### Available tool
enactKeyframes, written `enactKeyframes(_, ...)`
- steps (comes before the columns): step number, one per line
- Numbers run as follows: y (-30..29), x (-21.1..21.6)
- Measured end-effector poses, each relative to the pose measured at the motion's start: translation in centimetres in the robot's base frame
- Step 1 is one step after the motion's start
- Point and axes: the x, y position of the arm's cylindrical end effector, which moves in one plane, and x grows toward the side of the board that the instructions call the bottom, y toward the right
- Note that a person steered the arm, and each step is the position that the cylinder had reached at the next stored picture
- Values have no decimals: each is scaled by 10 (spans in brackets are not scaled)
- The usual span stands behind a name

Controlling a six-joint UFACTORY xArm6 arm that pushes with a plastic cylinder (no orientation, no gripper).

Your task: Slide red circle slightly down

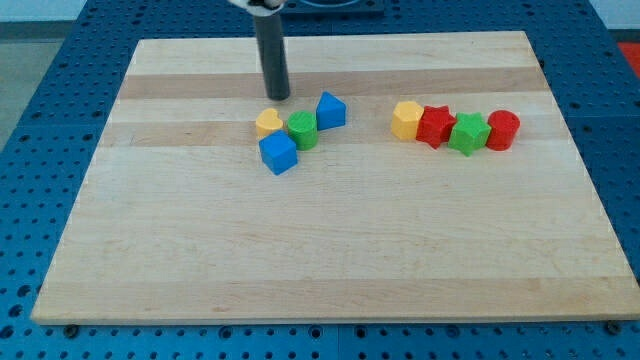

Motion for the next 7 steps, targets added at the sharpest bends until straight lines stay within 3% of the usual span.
enactKeyframes(4,200,-8)
enactKeyframes(7,279,68)
